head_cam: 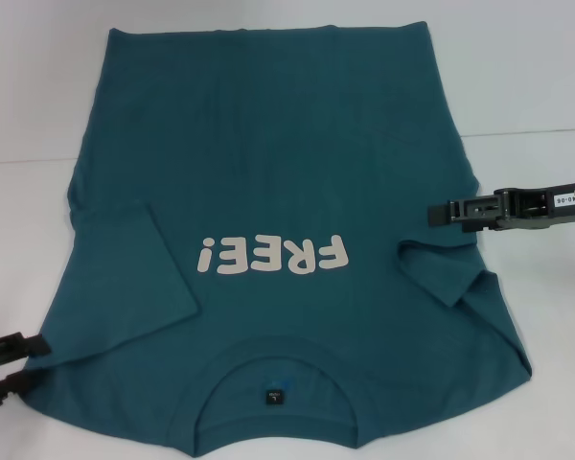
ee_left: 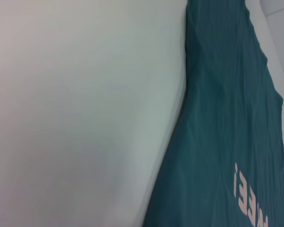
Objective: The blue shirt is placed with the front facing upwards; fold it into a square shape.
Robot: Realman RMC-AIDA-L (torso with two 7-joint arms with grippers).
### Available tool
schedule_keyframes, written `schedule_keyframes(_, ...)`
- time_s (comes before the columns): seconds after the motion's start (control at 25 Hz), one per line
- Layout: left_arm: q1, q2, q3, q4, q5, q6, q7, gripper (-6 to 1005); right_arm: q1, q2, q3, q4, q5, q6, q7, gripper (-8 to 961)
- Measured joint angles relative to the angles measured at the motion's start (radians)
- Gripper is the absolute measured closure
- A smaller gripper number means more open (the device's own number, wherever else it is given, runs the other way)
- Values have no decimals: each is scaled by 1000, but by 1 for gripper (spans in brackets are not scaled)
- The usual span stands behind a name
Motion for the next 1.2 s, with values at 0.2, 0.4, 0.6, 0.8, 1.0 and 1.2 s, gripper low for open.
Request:
schedule_keyframes(0.2, 7, 4, -42, 7, 0, 0, -1, 342, -1, -1, 0, 1, 0, 0, 1, 25)
schedule_keyframes(0.4, 23, 6, -90, 7, -7, 11, -6, 342, -1, -1, 0, 2, 0, 0, 0, 25)
schedule_keyframes(0.6, 28, 7, -99, 4, 15, 8, -48, 342, -1, -2, 0, 1, 0, 0, 1, 25)
schedule_keyframes(0.8, 24, 5, -87, -4, 23, -6, -83, 343, -1, -2, 0, 0, 0, -1, 4, 25)
schedule_keyframes(1.0, 20, 3, -79, -12, 26, -31, -88, 343, -1, -2, 0, -1, 0, -1, 4, 25)
schedule_keyframes(1.2, 16, 1, -48, -13, 27, -39, -91, 343, -1, -2, 0, -1, 0, -1, 3, 25)
